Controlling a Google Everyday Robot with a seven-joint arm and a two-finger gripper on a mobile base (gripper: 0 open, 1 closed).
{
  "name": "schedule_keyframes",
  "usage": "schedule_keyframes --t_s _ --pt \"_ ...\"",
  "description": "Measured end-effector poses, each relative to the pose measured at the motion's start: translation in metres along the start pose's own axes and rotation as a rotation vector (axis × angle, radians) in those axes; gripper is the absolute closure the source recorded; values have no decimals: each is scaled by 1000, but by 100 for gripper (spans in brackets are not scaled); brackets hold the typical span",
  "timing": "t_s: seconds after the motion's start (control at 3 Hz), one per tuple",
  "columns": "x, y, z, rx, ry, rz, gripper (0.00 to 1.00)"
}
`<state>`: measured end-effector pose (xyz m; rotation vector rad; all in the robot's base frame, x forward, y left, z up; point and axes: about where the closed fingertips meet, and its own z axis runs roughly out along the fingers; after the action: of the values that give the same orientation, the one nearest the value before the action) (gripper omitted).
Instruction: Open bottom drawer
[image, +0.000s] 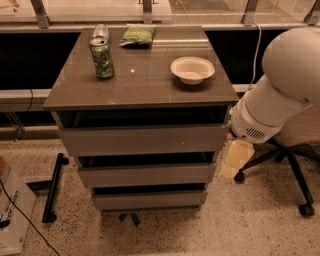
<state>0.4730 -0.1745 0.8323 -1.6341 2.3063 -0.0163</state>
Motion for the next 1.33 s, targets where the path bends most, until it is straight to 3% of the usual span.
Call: schedule_keyframes --t_s 1.0,1.33 --pt "15 14 122 -69 -82 81 0" --pt "15 12 125 -67 -87 82 0"
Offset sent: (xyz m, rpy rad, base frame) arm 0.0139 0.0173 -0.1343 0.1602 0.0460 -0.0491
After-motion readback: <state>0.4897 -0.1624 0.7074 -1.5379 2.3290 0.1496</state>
